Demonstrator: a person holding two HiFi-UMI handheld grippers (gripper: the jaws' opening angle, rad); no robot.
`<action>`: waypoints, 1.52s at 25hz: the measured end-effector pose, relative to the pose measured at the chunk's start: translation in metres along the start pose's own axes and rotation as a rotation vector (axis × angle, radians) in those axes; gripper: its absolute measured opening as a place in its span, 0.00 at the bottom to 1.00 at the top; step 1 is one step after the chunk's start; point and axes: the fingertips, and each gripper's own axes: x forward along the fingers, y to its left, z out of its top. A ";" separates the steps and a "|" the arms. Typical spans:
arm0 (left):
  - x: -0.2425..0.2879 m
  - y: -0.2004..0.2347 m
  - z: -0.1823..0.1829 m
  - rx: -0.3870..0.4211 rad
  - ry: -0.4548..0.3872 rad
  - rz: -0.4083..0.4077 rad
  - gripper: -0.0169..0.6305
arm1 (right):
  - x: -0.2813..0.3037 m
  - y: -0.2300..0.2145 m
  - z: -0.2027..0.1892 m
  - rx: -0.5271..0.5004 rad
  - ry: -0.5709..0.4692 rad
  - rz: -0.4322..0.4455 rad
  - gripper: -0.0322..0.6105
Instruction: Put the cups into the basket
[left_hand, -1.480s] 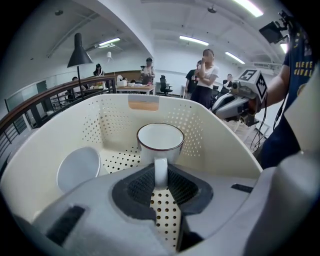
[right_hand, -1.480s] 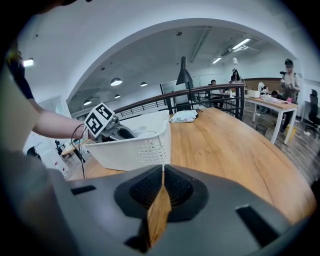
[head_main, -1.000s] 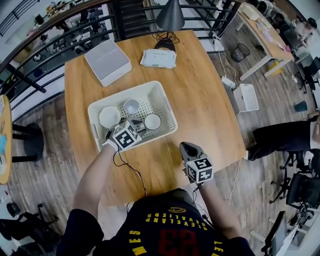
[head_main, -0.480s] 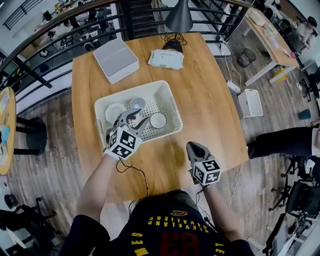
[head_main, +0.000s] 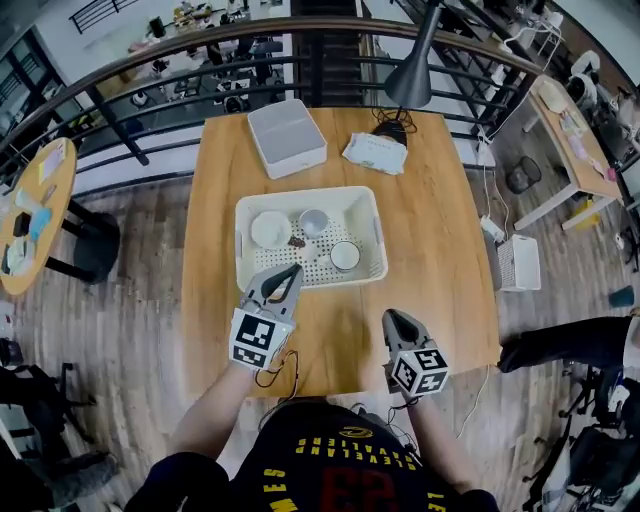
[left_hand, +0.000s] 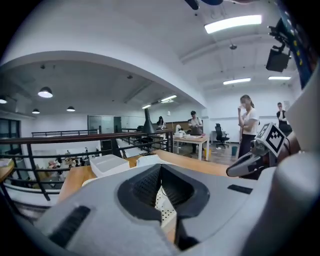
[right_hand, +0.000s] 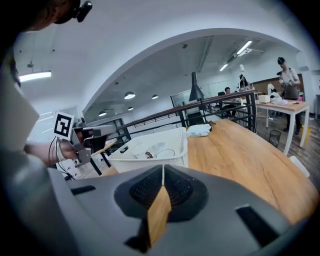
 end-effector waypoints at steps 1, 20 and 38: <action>-0.010 -0.003 -0.002 -0.030 -0.004 0.021 0.05 | -0.003 0.005 0.004 -0.021 -0.013 0.016 0.08; -0.075 -0.237 -0.029 -0.381 0.017 -0.031 0.04 | -0.158 0.030 0.025 -0.289 -0.275 0.075 0.07; -0.147 -0.354 -0.029 -0.279 -0.006 -0.028 0.05 | -0.257 0.060 -0.040 -0.277 -0.272 0.167 0.07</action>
